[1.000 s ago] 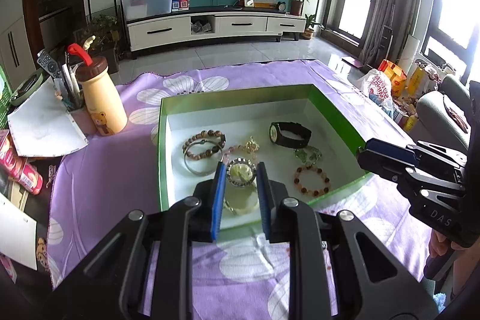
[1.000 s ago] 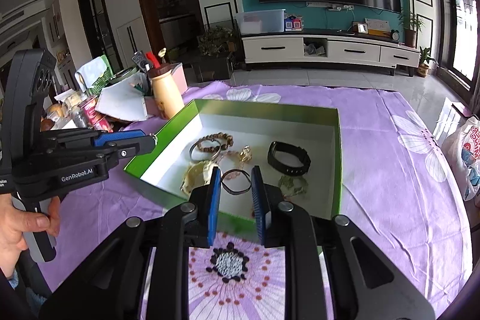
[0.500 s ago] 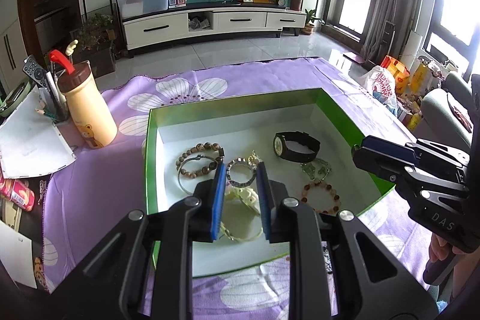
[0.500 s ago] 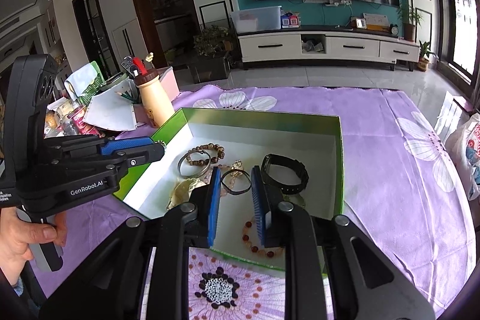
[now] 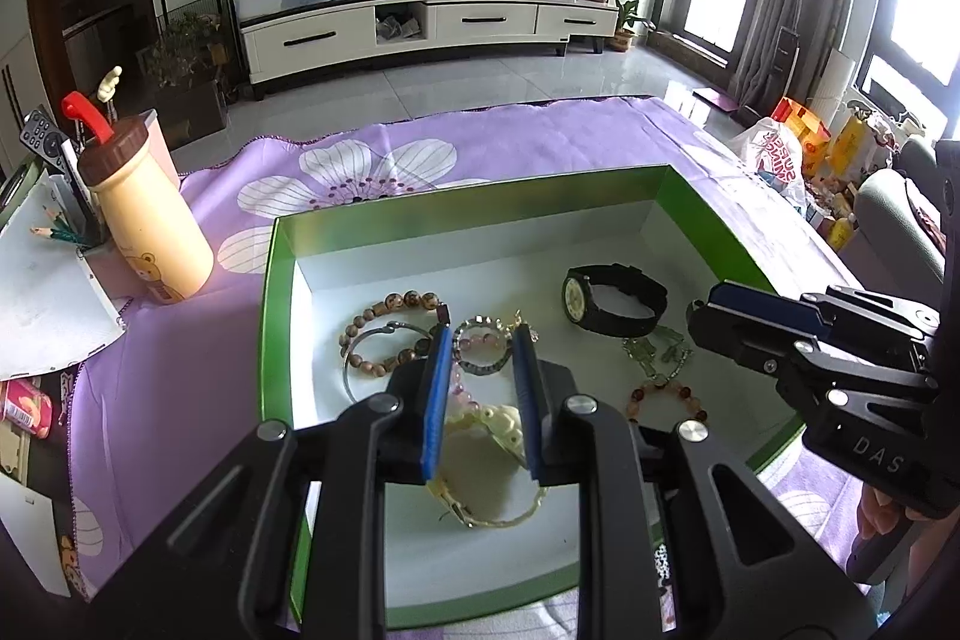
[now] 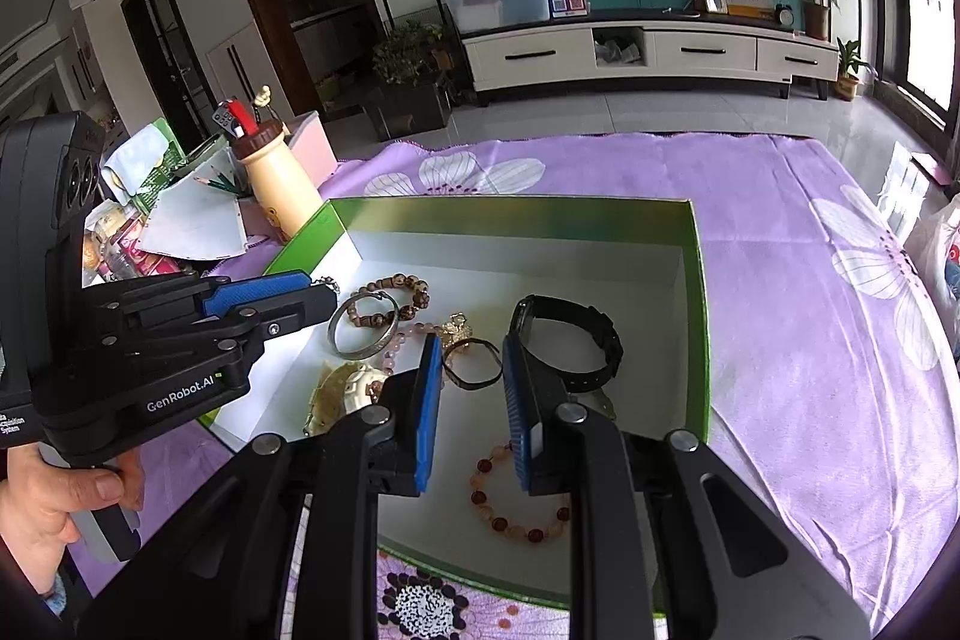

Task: Organize jewelry
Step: 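Lower the ring and black band into the green box and open both tools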

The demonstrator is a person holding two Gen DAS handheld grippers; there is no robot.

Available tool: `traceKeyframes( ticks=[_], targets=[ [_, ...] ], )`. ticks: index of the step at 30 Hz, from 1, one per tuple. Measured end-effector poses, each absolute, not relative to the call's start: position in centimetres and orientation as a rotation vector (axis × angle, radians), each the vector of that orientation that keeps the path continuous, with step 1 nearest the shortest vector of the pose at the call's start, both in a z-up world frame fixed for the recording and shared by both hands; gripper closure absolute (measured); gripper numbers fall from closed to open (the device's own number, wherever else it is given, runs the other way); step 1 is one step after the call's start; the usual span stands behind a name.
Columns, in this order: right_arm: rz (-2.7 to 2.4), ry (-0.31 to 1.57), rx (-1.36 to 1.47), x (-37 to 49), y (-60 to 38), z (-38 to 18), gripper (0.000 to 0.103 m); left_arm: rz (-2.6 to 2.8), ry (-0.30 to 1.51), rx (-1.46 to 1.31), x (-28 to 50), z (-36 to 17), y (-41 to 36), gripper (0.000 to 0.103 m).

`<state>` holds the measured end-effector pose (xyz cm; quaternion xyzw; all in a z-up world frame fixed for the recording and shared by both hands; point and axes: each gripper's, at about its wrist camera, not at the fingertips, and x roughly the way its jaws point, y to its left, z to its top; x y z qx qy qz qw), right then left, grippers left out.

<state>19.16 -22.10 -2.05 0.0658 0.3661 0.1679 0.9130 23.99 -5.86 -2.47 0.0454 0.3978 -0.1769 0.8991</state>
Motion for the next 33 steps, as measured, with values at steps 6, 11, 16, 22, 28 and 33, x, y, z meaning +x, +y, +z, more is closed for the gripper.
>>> traceKeyframes(
  ticks=[6,11,16,22,28,33],
  targets=[
    [0.344,0.782,0.146,20.1,-22.1,-2.8,0.082,-0.360,0.843,0.111,24.8,-3.0,-6.4,0.082],
    [0.344,0.799,0.150,20.6,-22.1,-3.2,0.082,-0.354,0.861,0.126,25.3,-3.4,-6.7,0.083],
    [0.347,0.819,0.150,21.0,-22.0,-3.5,0.082,-0.345,0.878,0.134,25.6,-3.8,-7.0,0.082],
    [0.348,0.832,0.146,21.2,-21.9,-3.8,0.082,-0.343,0.893,0.138,25.9,-4.3,-7.1,0.082],
    [0.349,0.849,0.139,21.4,-21.7,-4.2,0.082,-0.339,0.907,0.145,26.1,-4.7,-7.2,0.082],
    [0.349,0.864,0.141,21.6,-21.6,-4.6,0.082,-0.336,0.920,0.150,26.3,-5.1,-7.3,0.082]
  ],
)
